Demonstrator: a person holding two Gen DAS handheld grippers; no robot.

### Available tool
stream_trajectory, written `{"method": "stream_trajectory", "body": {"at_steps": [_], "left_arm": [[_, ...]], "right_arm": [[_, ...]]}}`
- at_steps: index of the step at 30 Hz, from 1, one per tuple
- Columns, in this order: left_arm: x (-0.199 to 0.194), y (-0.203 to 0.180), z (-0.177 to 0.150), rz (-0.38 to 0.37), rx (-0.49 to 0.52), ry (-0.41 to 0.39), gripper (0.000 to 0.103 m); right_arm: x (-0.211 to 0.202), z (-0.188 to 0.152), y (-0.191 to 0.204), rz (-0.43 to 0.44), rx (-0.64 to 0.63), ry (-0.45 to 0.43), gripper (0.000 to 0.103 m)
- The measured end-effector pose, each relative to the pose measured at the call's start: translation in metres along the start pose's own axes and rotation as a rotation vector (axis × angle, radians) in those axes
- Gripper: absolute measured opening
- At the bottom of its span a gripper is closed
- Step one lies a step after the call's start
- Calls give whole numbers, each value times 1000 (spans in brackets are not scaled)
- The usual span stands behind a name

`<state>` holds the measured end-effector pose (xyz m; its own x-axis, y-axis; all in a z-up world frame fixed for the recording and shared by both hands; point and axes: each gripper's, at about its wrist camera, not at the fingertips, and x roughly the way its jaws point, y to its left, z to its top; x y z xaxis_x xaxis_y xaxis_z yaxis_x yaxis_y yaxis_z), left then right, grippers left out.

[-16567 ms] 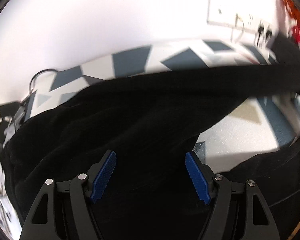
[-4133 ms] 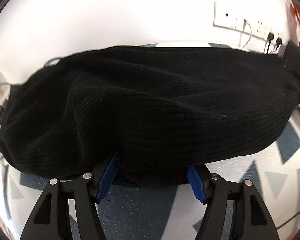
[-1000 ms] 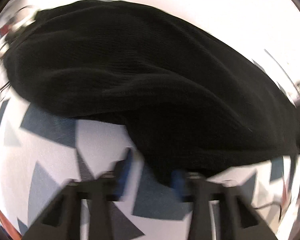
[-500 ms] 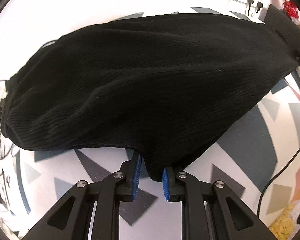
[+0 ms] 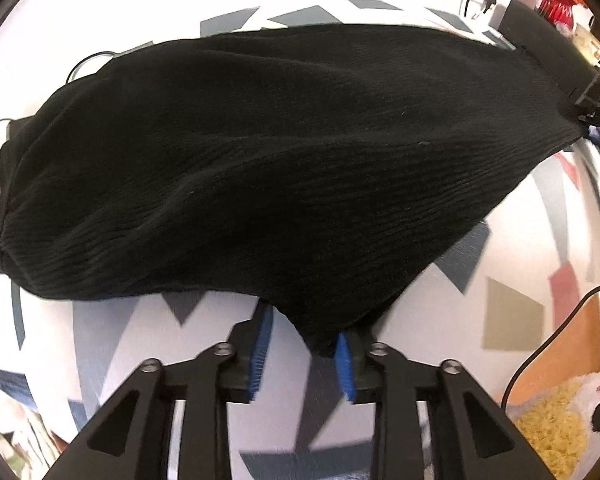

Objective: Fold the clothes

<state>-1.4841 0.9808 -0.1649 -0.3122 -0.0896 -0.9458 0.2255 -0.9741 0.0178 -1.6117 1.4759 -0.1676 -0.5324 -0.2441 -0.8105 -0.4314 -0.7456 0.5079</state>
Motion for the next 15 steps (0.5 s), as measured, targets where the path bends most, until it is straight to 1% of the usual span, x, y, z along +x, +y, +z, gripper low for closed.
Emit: {"method": "stream_trajectory", "body": {"at_steps": [1, 2, 3, 4, 6, 7, 9, 10, 11, 12, 13, 15], "left_arm": [[-6, 7, -3, -17, -18, -5, 40], [-12, 13, -6, -35, -38, -9, 43], [-18, 19, -11, -49, -61, -15, 46], [-25, 25, -17, -63, -90, -21, 47], [-39, 15, -34, -84, -145, -34, 48], [-46, 21, -40, -86, -185, -46, 48], [-66, 40, -68, -79, -275, -72, 49], [-77, 58, -85, -80, -327, -80, 50], [-84, 79, -93, -92, -389, -90, 50], [-87, 96, -94, -109, -454, -100, 50], [-87, 110, -95, -119, -499, -108, 50], [-82, 135, -97, -127, -555, -119, 50]], "right_arm": [[-8, -2, 1, -12, -8, -22, 64], [-14, -6, 3, -6, -25, -30, 73], [-20, -11, 6, 0, -42, -39, 75], [-26, -16, 8, 7, -58, -47, 80], [-39, -26, 13, 20, -92, -64, 81], [-45, -30, 16, 26, -109, -72, 81], [-57, -40, 21, 39, -143, -89, 82], [-60, -52, 29, 35, -193, -79, 85], [-61, -63, 37, 33, -232, -71, 89], [-63, -78, 46, 40, -282, -63, 89], [-64, -93, 55, 46, -332, -54, 89], [-61, -133, 79, 66, -455, -19, 89]]}}
